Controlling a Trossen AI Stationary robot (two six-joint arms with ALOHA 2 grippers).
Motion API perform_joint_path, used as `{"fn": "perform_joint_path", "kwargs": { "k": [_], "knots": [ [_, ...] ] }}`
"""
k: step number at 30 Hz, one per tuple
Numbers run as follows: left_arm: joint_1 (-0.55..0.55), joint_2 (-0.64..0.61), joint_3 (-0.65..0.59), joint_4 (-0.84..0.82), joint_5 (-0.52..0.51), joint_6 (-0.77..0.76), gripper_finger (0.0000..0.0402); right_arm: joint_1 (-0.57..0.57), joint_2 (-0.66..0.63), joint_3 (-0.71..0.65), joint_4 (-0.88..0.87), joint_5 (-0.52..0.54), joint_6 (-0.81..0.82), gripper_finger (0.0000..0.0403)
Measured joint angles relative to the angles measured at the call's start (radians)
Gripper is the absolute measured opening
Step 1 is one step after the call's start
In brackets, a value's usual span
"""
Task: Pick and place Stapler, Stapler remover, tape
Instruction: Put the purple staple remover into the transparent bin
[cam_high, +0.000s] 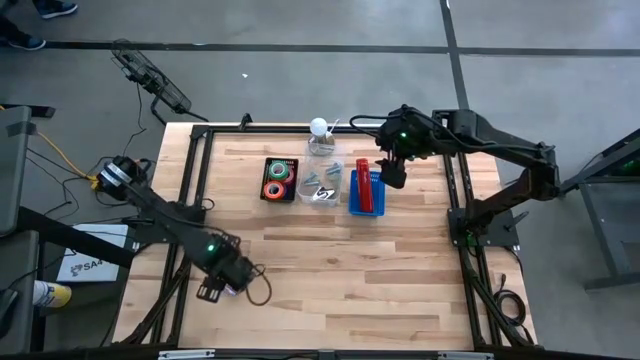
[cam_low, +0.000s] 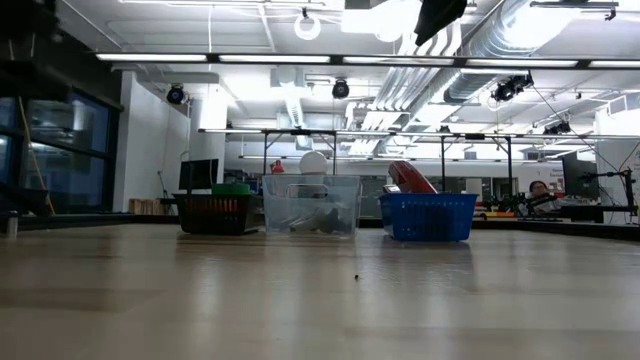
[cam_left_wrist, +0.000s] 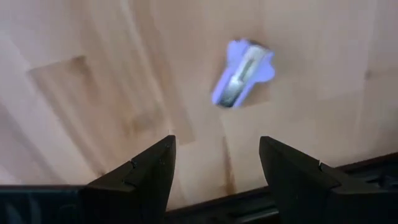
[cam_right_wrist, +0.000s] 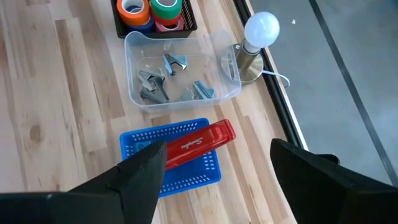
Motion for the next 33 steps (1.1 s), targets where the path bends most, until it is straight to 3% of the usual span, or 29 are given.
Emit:
{"fn": "perform_joint_path", "kwargs": {
  "k": [11, 19, 26, 33],
  "knots": [
    [-0.135, 0.0, -0.113, 0.187, -0.057, -0.086, 0.0227, 0.0, 0.0, 0.0, 0.0, -0.001, 0.019, 0.0279],
    [-0.138, 0.0, -0.175, 0.311, -0.086, -0.071, 0.0227, 0.0, 0.0, 0.0, 0.0, -0.001, 0.024, 0.0279],
    [-0.138, 0.0, -0.215, 0.349, -0.022, -0.044, 0.0227, 0.0, 0.0, 0.0, -0.007, -0.009, 0.046, 0.0279],
    [-0.137, 0.005, -0.216, 0.445, -0.074, 0.021, 0.0227, 0.0, 0.0, 0.0, -0.008, -0.012, 0.055, 0.0279]
  ]
}}
